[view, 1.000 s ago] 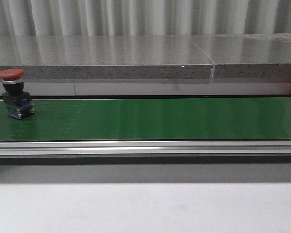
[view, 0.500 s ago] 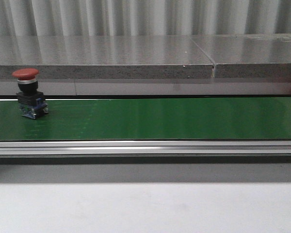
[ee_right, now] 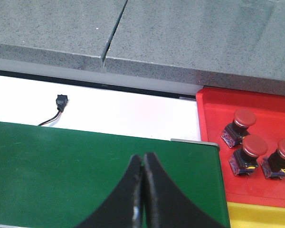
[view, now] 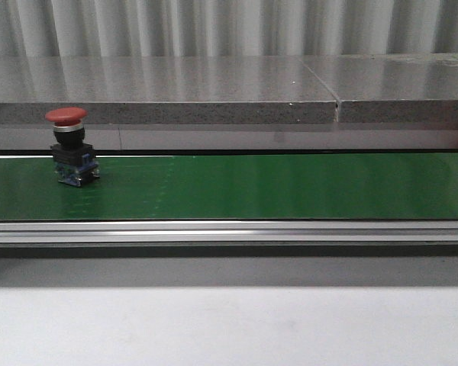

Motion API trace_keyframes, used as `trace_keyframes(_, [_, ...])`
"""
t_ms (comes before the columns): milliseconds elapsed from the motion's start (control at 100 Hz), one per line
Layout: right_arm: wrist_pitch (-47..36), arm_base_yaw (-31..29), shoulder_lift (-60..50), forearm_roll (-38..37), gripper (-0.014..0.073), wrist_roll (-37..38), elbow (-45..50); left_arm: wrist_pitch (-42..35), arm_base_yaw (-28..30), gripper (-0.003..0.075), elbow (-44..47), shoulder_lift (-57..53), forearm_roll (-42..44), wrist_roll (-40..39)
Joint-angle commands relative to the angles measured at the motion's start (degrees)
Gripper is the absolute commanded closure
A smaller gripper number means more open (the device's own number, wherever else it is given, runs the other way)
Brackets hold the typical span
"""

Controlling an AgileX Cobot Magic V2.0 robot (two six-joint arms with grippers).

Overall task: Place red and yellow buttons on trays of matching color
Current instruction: 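Set the yellow button on the belt and open the left gripper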

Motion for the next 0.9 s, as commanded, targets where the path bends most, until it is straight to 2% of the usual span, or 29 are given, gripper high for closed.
trace_keyframes(0, [-3.87,0.02,-0.45,0.22,0.0662,-0.15,-2.11,-4.38,-1.46,0.0741,3.02,-6.49,-1.05,-0.08])
trace_keyframes(140, [-3.87,0.02,-0.45,0.22,0.0662,-0.15,-2.11,-6.45,-5.08,0.0741,8.24,-10.51,-1.05,-0.08])
trace_keyframes(420, [-3.87,0.02,-0.45,0.22,0.0662,-0.15,-2.11,-6.84,-13.63,0.0741,9.33,-9.38,1.1,-0.08])
trace_keyframes(890, [-3.87,0.02,-0.45,0.22,0.0662,-0.15,-2.11,-5.84,-14.59,0.0741,9.5,-1.41,1.32,-0.08])
